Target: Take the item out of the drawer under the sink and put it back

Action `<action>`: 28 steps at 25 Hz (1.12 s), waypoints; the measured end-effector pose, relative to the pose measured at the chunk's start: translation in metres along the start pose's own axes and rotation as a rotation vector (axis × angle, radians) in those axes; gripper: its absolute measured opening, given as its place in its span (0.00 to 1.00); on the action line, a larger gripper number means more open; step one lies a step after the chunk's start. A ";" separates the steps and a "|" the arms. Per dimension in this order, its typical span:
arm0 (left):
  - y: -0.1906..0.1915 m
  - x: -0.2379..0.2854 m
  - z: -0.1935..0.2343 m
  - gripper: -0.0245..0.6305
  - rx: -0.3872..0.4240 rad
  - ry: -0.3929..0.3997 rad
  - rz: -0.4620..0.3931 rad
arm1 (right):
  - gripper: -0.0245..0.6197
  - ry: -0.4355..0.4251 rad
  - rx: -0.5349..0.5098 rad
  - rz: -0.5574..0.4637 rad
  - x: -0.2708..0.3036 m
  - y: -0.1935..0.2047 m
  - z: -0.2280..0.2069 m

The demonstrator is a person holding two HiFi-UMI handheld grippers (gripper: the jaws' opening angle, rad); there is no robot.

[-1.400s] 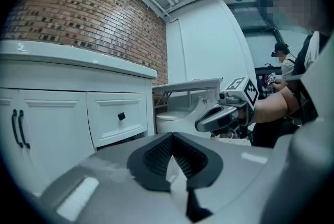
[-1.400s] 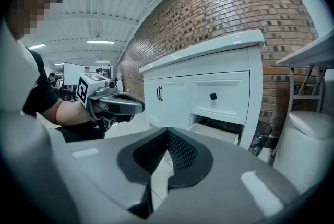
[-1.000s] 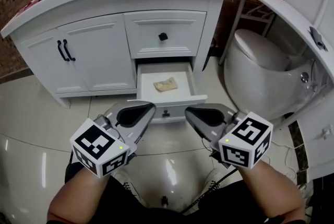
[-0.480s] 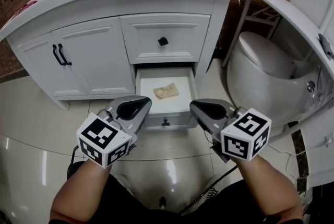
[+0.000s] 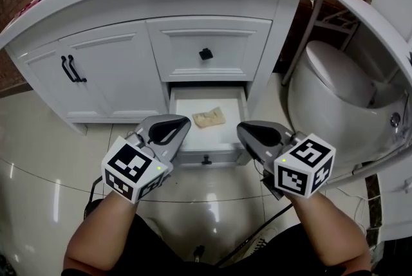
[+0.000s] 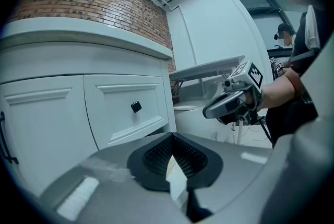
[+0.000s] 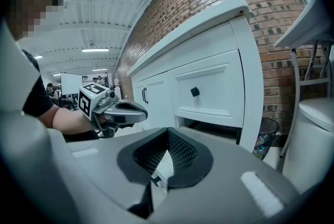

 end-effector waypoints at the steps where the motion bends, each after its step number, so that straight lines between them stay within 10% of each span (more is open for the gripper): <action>1: 0.003 0.002 0.000 0.05 0.000 0.003 0.006 | 0.05 -0.001 -0.004 0.003 0.000 0.000 0.000; 6: 0.013 0.013 0.003 0.05 0.083 -0.003 0.076 | 0.05 -0.002 -0.006 0.005 0.000 0.001 -0.003; 18: 0.009 0.092 -0.008 0.08 0.566 0.150 0.169 | 0.05 -0.015 0.007 0.000 0.004 -0.003 -0.008; 28: 0.075 0.177 -0.005 0.14 0.710 0.336 0.436 | 0.05 -0.012 0.047 -0.007 -0.002 0.000 -0.020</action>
Point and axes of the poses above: the fingertips, and each gripper's own axes: x forward along the fingers, z to its left, y out of its underside, the point moved 10 cm from there along -x, backward along the fingers, and after that the axes turned 14 degrees about -y, right-handed, at the moved point
